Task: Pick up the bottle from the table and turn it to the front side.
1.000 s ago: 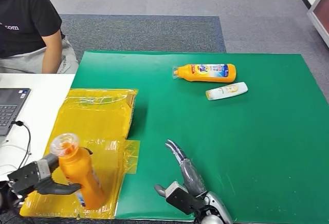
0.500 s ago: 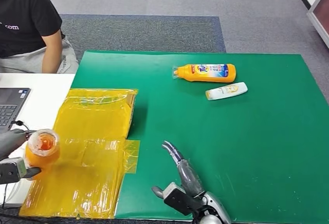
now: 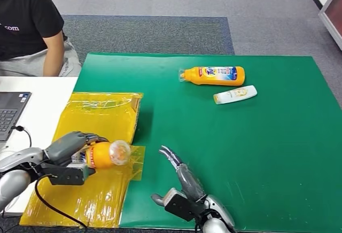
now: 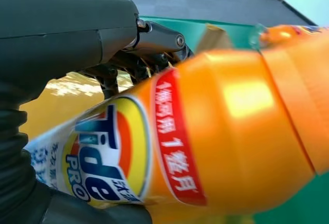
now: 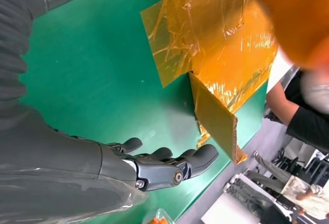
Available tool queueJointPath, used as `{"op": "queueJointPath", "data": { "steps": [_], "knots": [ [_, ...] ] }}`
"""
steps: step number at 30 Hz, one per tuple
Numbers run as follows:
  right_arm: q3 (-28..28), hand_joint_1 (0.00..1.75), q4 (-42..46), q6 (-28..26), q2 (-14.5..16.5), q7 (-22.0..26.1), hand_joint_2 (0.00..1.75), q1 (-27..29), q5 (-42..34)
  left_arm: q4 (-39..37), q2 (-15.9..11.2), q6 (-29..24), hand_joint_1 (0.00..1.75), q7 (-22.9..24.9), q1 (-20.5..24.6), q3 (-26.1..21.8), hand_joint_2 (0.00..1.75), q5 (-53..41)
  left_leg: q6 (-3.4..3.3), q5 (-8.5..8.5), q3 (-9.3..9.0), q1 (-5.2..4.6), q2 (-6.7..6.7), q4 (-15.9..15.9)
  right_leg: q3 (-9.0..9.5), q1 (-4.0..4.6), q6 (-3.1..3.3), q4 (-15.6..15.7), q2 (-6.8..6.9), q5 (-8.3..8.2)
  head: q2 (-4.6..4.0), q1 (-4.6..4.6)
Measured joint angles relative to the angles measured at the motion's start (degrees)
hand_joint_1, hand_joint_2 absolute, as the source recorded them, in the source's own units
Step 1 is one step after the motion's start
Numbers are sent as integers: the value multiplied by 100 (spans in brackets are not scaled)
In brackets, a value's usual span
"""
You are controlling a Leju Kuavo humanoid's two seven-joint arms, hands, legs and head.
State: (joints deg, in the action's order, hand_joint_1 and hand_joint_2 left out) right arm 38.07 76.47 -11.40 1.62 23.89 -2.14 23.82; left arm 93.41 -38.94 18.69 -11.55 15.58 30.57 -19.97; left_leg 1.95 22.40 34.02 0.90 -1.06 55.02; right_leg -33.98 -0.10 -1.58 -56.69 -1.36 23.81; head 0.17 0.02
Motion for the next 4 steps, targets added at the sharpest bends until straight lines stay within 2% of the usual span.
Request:
{"op": "queueJointPath", "data": {
  "steps": [4],
  "knots": [
    [38, 0, -38, -10, 0, -2, 175, -23, -2, -309, 397, -256, 175, -20, 85, 264, 175, -259, 0, 0, 0, 0, 0, 0, 0, 0, -1, 0, 0, 0, 0, 1]
  ]
}}
